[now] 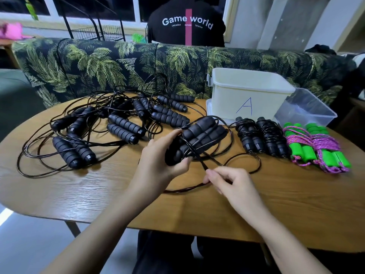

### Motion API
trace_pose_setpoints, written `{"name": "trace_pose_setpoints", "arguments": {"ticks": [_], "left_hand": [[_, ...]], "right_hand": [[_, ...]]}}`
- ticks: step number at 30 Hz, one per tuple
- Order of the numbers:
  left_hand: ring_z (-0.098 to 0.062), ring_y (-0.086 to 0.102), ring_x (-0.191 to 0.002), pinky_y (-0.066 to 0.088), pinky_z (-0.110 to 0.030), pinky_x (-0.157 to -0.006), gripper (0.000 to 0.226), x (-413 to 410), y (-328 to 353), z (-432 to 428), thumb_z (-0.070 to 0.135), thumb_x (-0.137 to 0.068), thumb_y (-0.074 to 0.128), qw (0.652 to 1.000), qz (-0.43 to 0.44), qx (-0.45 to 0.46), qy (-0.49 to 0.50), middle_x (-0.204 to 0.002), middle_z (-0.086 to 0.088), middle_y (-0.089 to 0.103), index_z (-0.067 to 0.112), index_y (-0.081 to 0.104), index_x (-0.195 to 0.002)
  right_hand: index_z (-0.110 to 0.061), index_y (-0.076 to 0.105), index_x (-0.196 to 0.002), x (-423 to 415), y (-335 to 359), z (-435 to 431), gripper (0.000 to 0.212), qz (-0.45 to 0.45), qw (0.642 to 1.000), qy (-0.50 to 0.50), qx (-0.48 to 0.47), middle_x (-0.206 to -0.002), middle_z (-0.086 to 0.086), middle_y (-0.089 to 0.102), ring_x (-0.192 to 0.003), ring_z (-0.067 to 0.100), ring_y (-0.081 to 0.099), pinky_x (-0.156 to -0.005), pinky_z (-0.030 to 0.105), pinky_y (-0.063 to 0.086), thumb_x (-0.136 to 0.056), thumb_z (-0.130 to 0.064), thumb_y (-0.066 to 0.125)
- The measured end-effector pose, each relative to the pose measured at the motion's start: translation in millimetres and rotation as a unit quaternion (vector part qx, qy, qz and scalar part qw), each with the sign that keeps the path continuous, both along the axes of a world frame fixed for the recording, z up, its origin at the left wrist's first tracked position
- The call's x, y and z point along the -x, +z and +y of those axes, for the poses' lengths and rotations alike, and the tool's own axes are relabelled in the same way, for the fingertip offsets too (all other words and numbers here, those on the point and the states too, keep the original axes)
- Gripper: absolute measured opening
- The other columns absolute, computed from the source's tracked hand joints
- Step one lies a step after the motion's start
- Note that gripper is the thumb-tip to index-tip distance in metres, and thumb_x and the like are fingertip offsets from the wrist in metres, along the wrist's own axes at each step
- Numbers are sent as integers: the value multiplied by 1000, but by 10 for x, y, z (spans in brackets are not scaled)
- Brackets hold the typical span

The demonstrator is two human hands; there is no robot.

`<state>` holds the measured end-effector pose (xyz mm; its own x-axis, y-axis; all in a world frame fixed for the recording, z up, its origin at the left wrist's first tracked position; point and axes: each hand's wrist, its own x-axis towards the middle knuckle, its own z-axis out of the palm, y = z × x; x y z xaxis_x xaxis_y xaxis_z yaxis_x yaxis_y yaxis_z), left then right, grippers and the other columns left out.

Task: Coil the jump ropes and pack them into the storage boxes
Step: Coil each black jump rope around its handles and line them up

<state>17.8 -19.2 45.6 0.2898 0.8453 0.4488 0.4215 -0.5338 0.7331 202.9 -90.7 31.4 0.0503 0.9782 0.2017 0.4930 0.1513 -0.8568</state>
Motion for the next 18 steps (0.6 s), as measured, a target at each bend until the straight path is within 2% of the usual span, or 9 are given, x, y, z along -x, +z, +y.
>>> {"name": "trace_pose_setpoints", "arguments": {"ticks": [2, 5, 8, 10, 12, 14, 15, 18], "left_hand": [[-16, 63, -111, 49, -45, -98, 66, -1, 26, -43, 45, -70, 67, 998, -22, 31, -48, -114, 13, 69, 31, 55, -133], [-10, 59, -119, 47, -44, -102, 75, 27, 55, -69, 44, -71, 66, 995, 0, 39, -87, -124, 7, 64, 21, 49, -141], [-14, 56, -121, 47, -45, -100, 72, 43, 85, -87, 43, -73, 64, 993, 33, 25, -113, -127, 8, 59, 22, 45, -140], [-12, 55, -120, 48, -41, -97, 72, 16, 115, -122, 51, -73, 63, 993, 57, 5, -105, -127, 12, 57, 24, 44, -137], [-6, 55, -116, 49, -37, -92, 74, -29, 123, -159, 66, -73, 63, 994, 77, -17, -79, -123, 17, 57, 28, 45, -134], [-1, 57, -108, 52, -35, -86, 76, -55, 93, -164, 78, -70, 60, 995, 82, -35, -38, -117, 19, 61, 31, 47, -129], [-3, 58, -105, 52, -36, -84, 77, -61, 69, -152, 80, -69, 58, 995, 87, -44, -20, -113, 18, 62, 32, 49, -127], [-6, 59, -102, 54, -39, -79, 74, -64, 11, -103, 80, -67, 57, 993, 95, -65, 1, -107, 15, 64, 32, 52, -124]], "right_hand": [[-17, 74, -78, 33, 16, 83, 26, 54, 998, 4, 25, -47, -20, 51, -53, -3, 48, -65, 19, 41, -98, -20, 57], [-13, 73, -82, 53, 6, 136, 23, 79, 997, 11, 16, -49, -25, 55, -56, -8, 52, -60, 8, 36, -97, -7, 57], [-29, 68, -70, 64, -24, 120, 37, 69, 997, 15, -14, -51, -25, 56, -57, -9, 54, -58, 7, 36, -94, -2, 59], [-36, 65, -66, 74, -28, 106, 44, 67, 997, 14, -33, -54, -25, 59, -59, -8, 56, -58, 8, 37, -92, -1, 62], [-33, 68, -73, 80, -26, 93, 34, 67, 996, 18, -47, -59, -26, 63, -63, -8, 59, -60, 8, 39, -92, -6, 64], [-34, 67, -78, 110, 16, 65, 14, 59, 997, 28, -48, -57, -30, 60, -63, -10, 58, -60, 8, 40, -89, -29, 61], [-36, 65, -78, 103, 16, 58, 11, 48, 997, 30, -48, -55, -31, 58, -62, -10, 58, -60, 8, 40, -86, -38, 58], [-41, 68, -85, -5, -66, 82, 11, -23, 997, 37, -66, -62, -29, 60, -65, -3, 59, -60, 15, 41, -92, -36, 62]]}}
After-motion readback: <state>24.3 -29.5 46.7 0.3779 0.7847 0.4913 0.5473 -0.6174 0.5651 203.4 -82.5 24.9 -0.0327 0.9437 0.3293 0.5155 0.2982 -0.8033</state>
